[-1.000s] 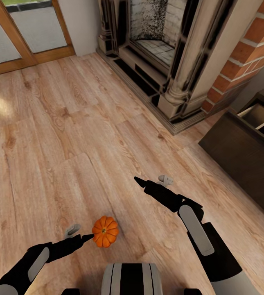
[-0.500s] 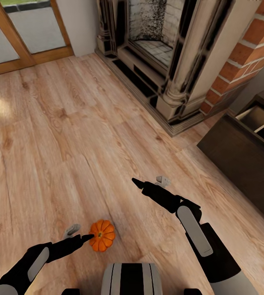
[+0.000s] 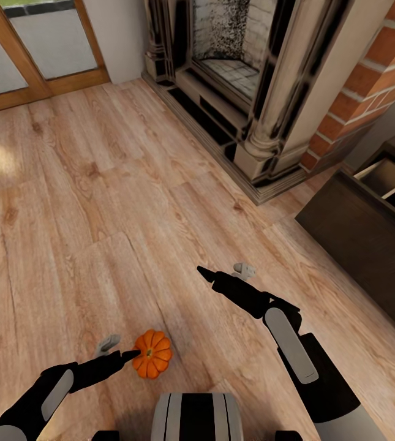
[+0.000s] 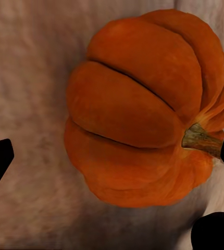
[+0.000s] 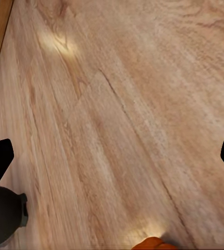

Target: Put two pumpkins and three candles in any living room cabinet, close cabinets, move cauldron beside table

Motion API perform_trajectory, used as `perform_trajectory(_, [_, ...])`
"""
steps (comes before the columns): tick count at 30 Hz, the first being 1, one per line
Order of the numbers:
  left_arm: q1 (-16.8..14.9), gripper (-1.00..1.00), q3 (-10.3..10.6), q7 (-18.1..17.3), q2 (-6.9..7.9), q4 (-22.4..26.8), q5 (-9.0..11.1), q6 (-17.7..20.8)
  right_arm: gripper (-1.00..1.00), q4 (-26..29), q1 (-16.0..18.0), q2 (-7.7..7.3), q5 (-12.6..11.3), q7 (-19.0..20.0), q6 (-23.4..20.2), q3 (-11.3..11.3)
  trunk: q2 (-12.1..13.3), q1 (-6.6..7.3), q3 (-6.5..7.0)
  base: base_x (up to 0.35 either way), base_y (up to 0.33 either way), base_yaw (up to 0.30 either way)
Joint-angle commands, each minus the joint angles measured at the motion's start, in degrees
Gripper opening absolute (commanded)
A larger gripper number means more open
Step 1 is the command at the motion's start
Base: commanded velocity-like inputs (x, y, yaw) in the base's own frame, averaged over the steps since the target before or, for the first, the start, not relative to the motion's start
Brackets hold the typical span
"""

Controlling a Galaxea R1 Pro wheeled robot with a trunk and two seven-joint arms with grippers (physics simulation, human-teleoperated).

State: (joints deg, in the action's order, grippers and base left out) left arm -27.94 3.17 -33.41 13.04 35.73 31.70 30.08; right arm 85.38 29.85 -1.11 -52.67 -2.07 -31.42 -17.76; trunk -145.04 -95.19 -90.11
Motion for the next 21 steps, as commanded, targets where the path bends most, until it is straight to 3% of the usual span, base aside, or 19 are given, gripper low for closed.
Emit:
perform_trajectory(1, [0.0,1.0,0.2,0.1,0.06,0.0,0.6,0.4,1.0,0.1,0.0,-0.04,-0.3,-0.2,-0.1,-0.1,0.0,-0.01,-0.26,0.0,0.0,0.0])
perform_trajectory(10, [0.0,1.0,0.2,0.1,-0.01,0.0,0.6,0.3,1.0,0.0,0.0,-0.03,-0.3,-0.2,-0.1,-0.1,-0.1,-0.19,-1.81,0.0,0.0,0.0])
perform_trajectory(21, [0.0,1.0,0.2,0.1,-0.03,0.0,0.6,0.3,1.0,0.0,0.0,-0.04,-0.3,-0.2,-0.1,-0.1,-0.1,-0.19,-1.81,0.0,0.0,0.0])
